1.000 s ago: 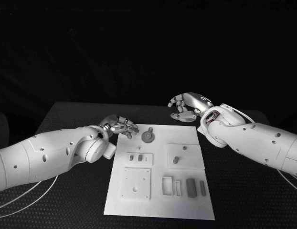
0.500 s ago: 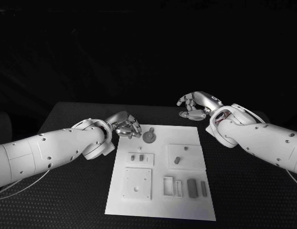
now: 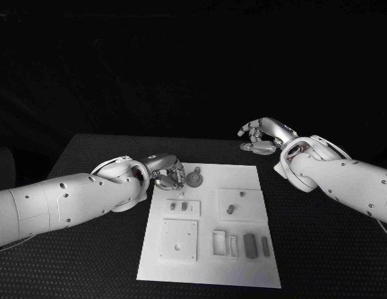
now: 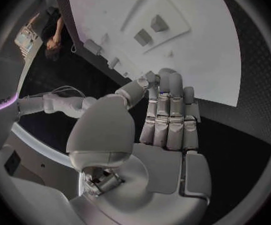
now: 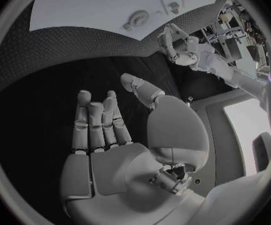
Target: Assemble the parts on the task board
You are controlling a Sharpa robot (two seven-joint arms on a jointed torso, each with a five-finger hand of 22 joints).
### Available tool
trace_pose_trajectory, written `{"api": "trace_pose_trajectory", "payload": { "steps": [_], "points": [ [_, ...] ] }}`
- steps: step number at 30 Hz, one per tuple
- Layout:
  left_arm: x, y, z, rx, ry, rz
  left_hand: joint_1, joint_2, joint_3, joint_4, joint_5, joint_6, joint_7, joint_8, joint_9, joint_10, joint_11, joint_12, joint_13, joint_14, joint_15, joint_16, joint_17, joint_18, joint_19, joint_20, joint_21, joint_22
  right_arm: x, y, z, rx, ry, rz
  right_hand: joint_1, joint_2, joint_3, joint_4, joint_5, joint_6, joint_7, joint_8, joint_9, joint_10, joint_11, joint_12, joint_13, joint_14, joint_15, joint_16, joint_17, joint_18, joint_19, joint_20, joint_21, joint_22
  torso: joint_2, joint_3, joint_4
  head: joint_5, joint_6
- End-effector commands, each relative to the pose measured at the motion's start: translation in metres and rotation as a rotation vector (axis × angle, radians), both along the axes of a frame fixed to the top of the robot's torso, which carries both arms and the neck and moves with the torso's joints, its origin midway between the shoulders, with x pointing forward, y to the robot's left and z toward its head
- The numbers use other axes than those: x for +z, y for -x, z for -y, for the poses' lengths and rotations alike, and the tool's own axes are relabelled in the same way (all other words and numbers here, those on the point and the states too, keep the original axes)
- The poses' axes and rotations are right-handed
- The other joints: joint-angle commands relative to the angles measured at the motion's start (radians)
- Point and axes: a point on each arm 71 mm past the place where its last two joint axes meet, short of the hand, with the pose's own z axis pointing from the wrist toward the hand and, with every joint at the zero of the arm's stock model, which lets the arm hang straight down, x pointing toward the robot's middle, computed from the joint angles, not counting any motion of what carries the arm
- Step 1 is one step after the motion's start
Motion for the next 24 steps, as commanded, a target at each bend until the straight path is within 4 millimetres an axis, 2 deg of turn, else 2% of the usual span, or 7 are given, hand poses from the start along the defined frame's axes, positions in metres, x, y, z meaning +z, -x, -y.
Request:
{"api": "trace_pose_trajectory", "payload": {
  "steps": [1,6,11,18,24],
  "points": [
    [-0.0011,0.0031,0.0055,-0.061,-0.122,0.070,0.012,-0.004,0.007,0.002,0.003,0.008,-0.001,0.002,0.002,0.009,0.001,0.001,0.001,0.009,0.000,-0.006,0.002,-0.015,0.007,-0.011,0.002,0.019,0.0002,0.0007,-0.0008,0.014,-0.011,-0.011,-0.001,0.007,0.007,-0.001,0.006,0.003,0.002,0.006,-0.001,-0.003,-0.006,0.004,-0.002,-0.002,-0.003,-0.002,-0.001,0.006,-0.006,0.003,-0.006,0.001,0.001,0.0004,0.0008,-0.001,-0.001],
    [-0.0022,0.0046,0.0086,-0.087,-0.178,0.105,0.015,-0.008,0.009,0.002,0.002,0.010,-0.002,0.002,0.003,0.011,0.000,0.001,0.002,0.011,-0.001,-0.007,0.004,-0.015,0.009,-0.012,0.004,0.020,0.0002,0.0009,-0.0002,0.014,-0.011,-0.011,-0.001,0.008,0.007,-0.001,0.007,0.004,0.002,0.007,-0.001,-0.003,-0.006,0.004,-0.002,-0.002,-0.003,-0.002,-0.001,0.006,-0.006,0.004,-0.006,0.001,0.001,-0.0015,-0.0007,0.000,-0.004],
    [-0.0031,0.0054,0.0113,-0.099,-0.204,0.112,0.016,-0.010,0.009,0.003,0.002,0.012,-0.002,0.002,0.003,0.012,0.000,0.000,0.002,0.012,-0.001,-0.008,0.005,-0.015,0.010,-0.013,0.005,0.020,0.0003,0.0009,-0.0001,0.014,-0.011,-0.010,-0.002,0.008,0.007,-0.001,0.008,0.004,0.002,0.007,-0.002,-0.003,-0.006,0.004,-0.002,-0.002,-0.003,-0.002,-0.001,0.006,-0.006,0.004,-0.006,0.001,0.001,-0.0007,-0.0012,-0.002,-0.007],
    [-0.0066,0.0041,0.0141,-0.107,-0.212,0.070,0.017,-0.011,0.010,0.003,0.002,0.012,-0.003,0.002,0.004,0.013,0.000,0.000,0.002,0.013,-0.001,-0.008,0.006,-0.015,0.011,-0.014,0.006,0.021,0.0003,0.0011,-0.0009,0.016,-0.012,-0.011,-0.002,0.009,0.008,-0.001,0.009,0.004,0.002,0.007,-0.002,-0.003,-0.006,0.005,-0.002,-0.002,-0.003,-0.002,-0.001,0.006,-0.006,0.004,-0.006,0.002,0.001,-0.0020,-0.0016,-0.005,-0.010],
    [-0.0072,0.0021,0.0147,-0.104,-0.215,0.070,0.016,-0.009,0.010,0.005,0.002,0.012,-0.002,0.000,0.004,0.013,0.000,-0.001,0.002,0.013,-0.001,-0.009,0.007,-0.015,0.012,-0.013,0.006,0.020,0.0003,0.0011,-0.0014,0.017,-0.012,-0.010,-0.003,0.009,0.008,-0.001,0.010,0.004,0.002,0.007,-0.002,-0.003,-0.006,0.005,-0.002,-0.002,-0.003,-0.002,-0.001,0.006,-0.006,0.004,-0.006,0.002,0.001,-0.0014,-0.0011,-0.005,-0.011]
  ]
}}
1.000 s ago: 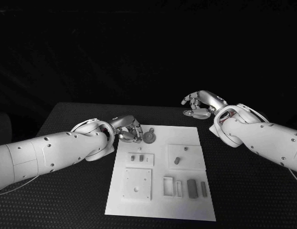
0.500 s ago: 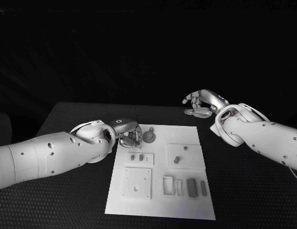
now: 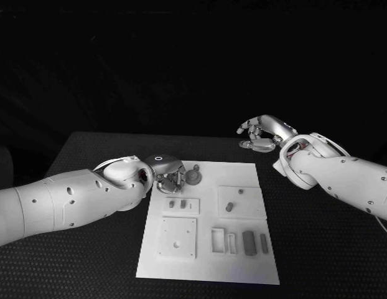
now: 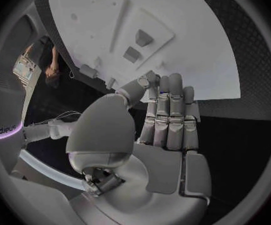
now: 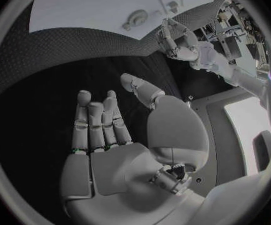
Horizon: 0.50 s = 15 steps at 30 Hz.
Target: Assemble the parts on the task board
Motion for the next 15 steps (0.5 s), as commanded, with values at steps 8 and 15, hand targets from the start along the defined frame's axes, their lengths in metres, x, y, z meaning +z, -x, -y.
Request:
{"api": "trace_pose_trajectory", "payload": {
  "steps": [8,15],
  "points": [
    [-0.0048,-0.0024,0.0021,-0.007,-0.033,-0.028,0.006,0.000,0.007,0.002,0.002,0.005,0.000,0.002,-0.001,0.006,0.000,0.003,0.001,0.008,0.001,-0.006,0.002,-0.015,0.005,-0.013,0.006,0.020,0.0001,0.0003,-0.0021,0.015,0.000,-0.003,-0.003,0.010,0.005,0.002,0.007,0.003,0.005,0.004,-0.001,-0.003,-0.006,0.005,-0.002,-0.002,-0.006,-0.002,-0.001,0.006,-0.007,0.004,-0.006,0.001,0.000,0.0000,0.0011,-0.002,-0.001],
    [-0.0097,-0.0017,0.0005,-0.006,-0.046,-0.038,0.006,0.001,0.007,0.002,0.003,0.005,0.000,0.001,-0.001,0.005,0.001,0.002,0.001,0.007,0.001,-0.007,0.002,-0.015,0.005,-0.013,0.006,0.020,0.0001,0.0002,-0.0022,0.015,-0.001,-0.002,-0.004,0.010,0.005,0.001,0.008,0.003,0.005,0.004,-0.002,-0.004,-0.006,0.005,-0.002,-0.003,-0.006,-0.002,-0.002,0.006,-0.007,0.004,-0.006,0.002,-0.001,-0.0005,0.0009,-0.003,-0.003]
  ]
}}
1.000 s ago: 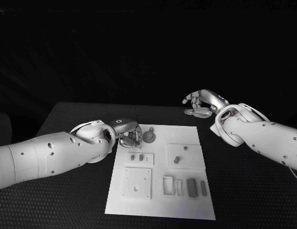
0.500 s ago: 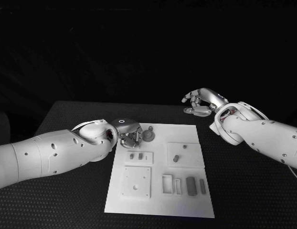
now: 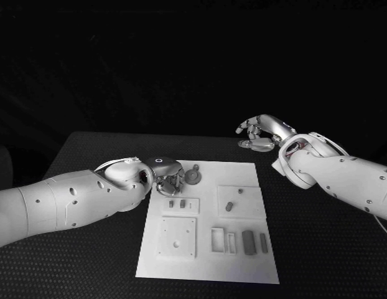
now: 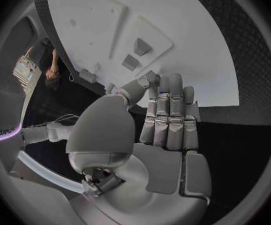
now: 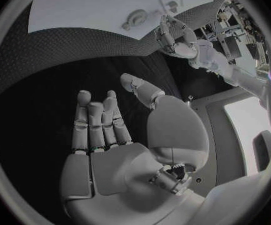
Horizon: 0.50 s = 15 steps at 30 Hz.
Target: Assemble the parts on the task board
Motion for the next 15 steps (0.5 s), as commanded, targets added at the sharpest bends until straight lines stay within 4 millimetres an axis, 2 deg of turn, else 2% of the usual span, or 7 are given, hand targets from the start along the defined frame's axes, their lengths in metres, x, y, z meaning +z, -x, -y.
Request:
{"api": "trace_pose_trajectory", "payload": {
  "steps": [1,15],
  "points": [
    [-0.0012,-0.0006,0.0004,-0.005,-0.013,-0.012,0.003,0.003,0.005,-0.001,0.007,0.005,0.000,0.005,0.000,0.006,0.001,0.002,0.002,0.007,0.001,-0.007,0.002,-0.015,0.005,-0.013,0.006,0.020,0.0002,0.0003,-0.0015,0.013,0.000,-0.001,-0.004,0.010,0.005,0.001,0.004,0.002,0.006,0.005,-0.001,-0.004,-0.006,0.005,-0.001,-0.003,-0.006,-0.002,-0.002,0.006,-0.003,0.001,-0.007,0.002,0.000,-0.0004,0.0007,0.000,-0.001],
    [-0.0023,-0.0024,0.0001,0.002,-0.008,-0.008,0.002,0.004,0.005,-0.001,0.008,0.005,0.001,0.004,0.000,0.006,0.001,0.001,0.002,0.007,0.001,-0.008,0.002,-0.015,0.005,-0.013,0.006,0.019,0.0002,0.0003,-0.0030,0.017,0.000,-0.002,-0.004,0.011,0.005,0.001,0.005,0.002,0.006,0.005,-0.002,-0.004,-0.006,0.005,-0.002,-0.003,-0.006,-0.002,-0.002,0.006,-0.003,0.001,-0.007,0.002,-0.001,-0.0011,0.0010,-0.005,-0.002]
  ]
}}
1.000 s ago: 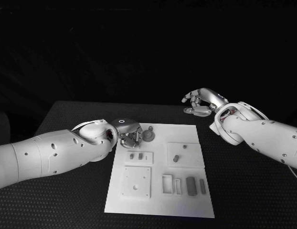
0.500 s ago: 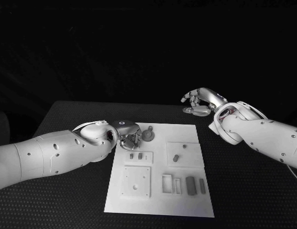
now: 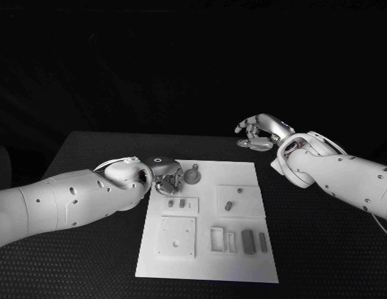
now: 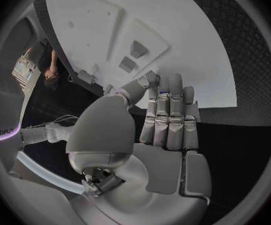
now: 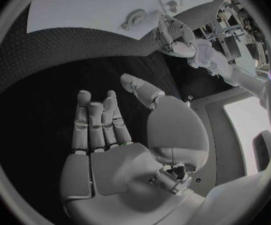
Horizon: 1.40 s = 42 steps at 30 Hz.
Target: Assemble the parts on the task board
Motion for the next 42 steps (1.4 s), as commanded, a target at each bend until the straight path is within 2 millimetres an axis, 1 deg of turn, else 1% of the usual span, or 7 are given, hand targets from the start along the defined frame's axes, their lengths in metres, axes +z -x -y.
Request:
{"api": "trace_pose_trajectory", "payload": {
  "steps": [1,10,18,25,31,34,42],
  "points": [
    [-0.0003,0.0001,0.0013,-0.005,0.000,-0.006,0.002,0.004,0.005,-0.001,0.004,0.005,0.001,0.003,0.002,0.006,0.001,0.004,0.001,0.007,0.001,-0.004,0.002,-0.015,0.005,-0.013,0.006,0.020,0.0001,0.0005,-0.0017,0.014,0.001,-0.003,0.000,0.007,0.005,0.001,0.005,0.000,0.008,0.005,-0.002,-0.004,-0.006,0.005,-0.002,-0.003,-0.006,-0.002,-0.001,0.006,-0.004,0.001,-0.007,0.001,-0.001,-0.0006,0.0007,-0.002,-0.001],
    [-0.0013,-0.0002,0.0030,-0.006,0.002,-0.011,0.002,0.004,0.005,-0.001,0.005,0.005,0.001,0.003,0.002,0.006,0.001,0.004,0.001,0.008,0.001,-0.005,0.002,-0.015,0.005,-0.013,0.006,0.019,0.0000,0.0004,-0.0031,0.017,0.000,-0.004,-0.001,0.008,0.006,0.001,0.006,0.001,0.008,0.005,-0.002,-0.004,-0.006,0.005,-0.002,-0.003,-0.006,-0.002,-0.001,0.006,-0.004,0.001,-0.007,0.002,-0.001,0.0001,0.0010,-0.003,-0.001],
    [-0.0071,0.0001,0.0044,-0.003,0.004,-0.019,0.001,0.005,0.006,-0.001,0.006,0.005,0.002,0.002,0.002,0.006,0.001,0.003,0.001,0.008,0.001,-0.006,0.003,-0.015,0.006,-0.013,0.006,0.019,0.0000,0.0005,-0.0023,0.016,0.002,-0.005,-0.001,0.009,0.006,0.001,0.007,0.001,0.008,0.006,-0.002,-0.004,-0.006,0.006,-0.002,-0.003,-0.006,-0.002,-0.001,0.006,-0.004,0.001,-0.007,0.002,0.000,-0.0012,-0.0006,-0.003,-0.002],
    [-0.0077,0.0002,0.0049,-0.002,0.008,-0.023,0.001,0.005,0.006,-0.001,0.007,0.005,0.002,0.002,0.002,0.006,0.001,0.003,0.001,0.008,0.001,-0.006,0.003,-0.015,0.006,-0.013,0.006,0.019,-0.0002,0.0004,-0.0030,0.017,0.003,-0.007,-0.002,0.010,0.006,0.001,0.007,0.001,0.007,0.006,-0.003,-0.004,-0.007,0.006,-0.002,-0.003,-0.006,-0.002,-0.001,0.006,-0.004,0.001,-0.007,0.002,-0.001,-0.0001,0.0007,-0.007,-0.002],
    [-0.0079,0.0003,0.0055,-0.002,0.010,-0.027,0.001,0.005,0.006,-0.001,0.007,0.005,0.002,0.002,0.003,0.006,0.001,0.003,0.001,0.008,0.001,-0.007,0.003,-0.015,0.006,-0.013,0.006,0.019,-0.0002,0.0005,-0.0033,0.018,0.003,-0.007,-0.002,0.010,0.006,0.001,0.007,0.002,0.007,0.006,-0.003,-0.004,-0.007,0.006,-0.003,-0.003,-0.006,-0.002,-0.002,0.006,-0.004,0.001,-0.007,0.002,-0.001,-0.0006,0.0017,-0.008,-0.001],
    [-0.0080,0.0004,0.0062,-0.002,0.011,-0.031,0.000,0.005,0.006,-0.001,0.007,0.005,0.002,0.001,0.003,0.007,0.001,0.003,0.001,0.008,0.001,-0.007,0.004,-0.015,0.006,-0.013,0.006,0.019,-0.0002,0.0006,-0.0034,0.018,0.004,-0.007,-0.002,0.010,0.006,0.001,0.007,0.002,0.007,0.007,-0.003,-0.004,-0.007,0.006,-0.003,-0.003,-0.006,-0.002,-0.002,0.006,-0.004,0.001,-0.007,0.002,-0.001,-0.0008,0.0018,-0.007,-0.001],
    [-0.0099,0.0004,0.0087,-0.003,0.014,-0.041,0.000,0.005,0.007,-0.001,0.007,0.005,0.002,0.001,0.003,0.007,0.001,0.002,0.001,0.009,0.001,-0.008,0.004,-0.015,0.006,-0.013,0.006,0.019,-0.0004,0.0004,-0.0039,0.019,0.005,-0.009,-0.002,0.011,0.006,0.001,0.007,0.003,0.007,0.007,-0.003,-0.003,-0.007,0.007,-0.003,-0.003,-0.006,-0.002,-0.002,0.006,-0.004,0.001,-0.007,0.003,-0.001,0.0003,0.0006,-0.007,-0.002]
  ]
}}
